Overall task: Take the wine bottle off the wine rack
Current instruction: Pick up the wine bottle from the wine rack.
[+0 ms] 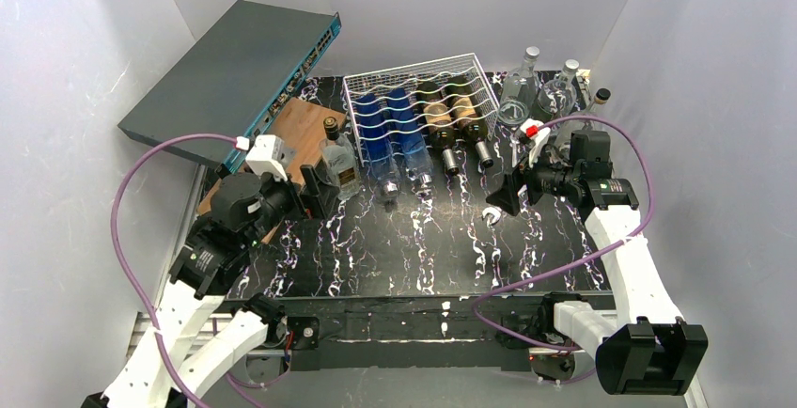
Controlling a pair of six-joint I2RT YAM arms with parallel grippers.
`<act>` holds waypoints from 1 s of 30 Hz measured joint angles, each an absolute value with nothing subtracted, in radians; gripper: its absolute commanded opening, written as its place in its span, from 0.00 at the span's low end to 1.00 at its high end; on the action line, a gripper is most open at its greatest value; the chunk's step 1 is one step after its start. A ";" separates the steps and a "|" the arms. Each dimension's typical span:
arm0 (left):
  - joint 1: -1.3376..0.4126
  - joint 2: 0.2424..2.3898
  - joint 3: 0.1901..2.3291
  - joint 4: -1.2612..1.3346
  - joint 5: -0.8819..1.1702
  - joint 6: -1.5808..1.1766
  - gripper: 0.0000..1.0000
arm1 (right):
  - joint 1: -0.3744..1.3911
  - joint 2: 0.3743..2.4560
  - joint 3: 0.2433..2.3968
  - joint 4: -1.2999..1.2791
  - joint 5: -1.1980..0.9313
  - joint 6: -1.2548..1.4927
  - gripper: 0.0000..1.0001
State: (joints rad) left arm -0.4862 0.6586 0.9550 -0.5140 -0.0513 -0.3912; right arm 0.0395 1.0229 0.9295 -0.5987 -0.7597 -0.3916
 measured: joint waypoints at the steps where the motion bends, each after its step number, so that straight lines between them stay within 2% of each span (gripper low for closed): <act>1: -0.486 0.652 0.957 -0.525 -0.041 -0.408 0.98 | 0.039 1.023 0.929 -0.596 -0.760 -0.392 0.98; 20: -0.517 0.632 0.956 -0.595 0.224 -0.675 0.98 | 0.036 0.996 0.785 -0.474 -0.781 -0.367 0.98; 23: -0.629 0.651 0.955 -0.596 0.198 -0.700 0.98 | 0.031 0.991 0.770 -0.458 -0.792 -0.366 0.98; 30: -1.059 0.838 0.982 -0.603 -0.045 -0.728 0.98 | 0.025 0.973 0.741 -0.435 -0.816 -0.369 0.98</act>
State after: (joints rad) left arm -1.0588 0.8375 0.9821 -0.6033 -0.0452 -0.7277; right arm 0.0254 0.9730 0.7410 -0.4355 -0.8162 -0.3695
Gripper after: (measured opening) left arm 0.983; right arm 0.984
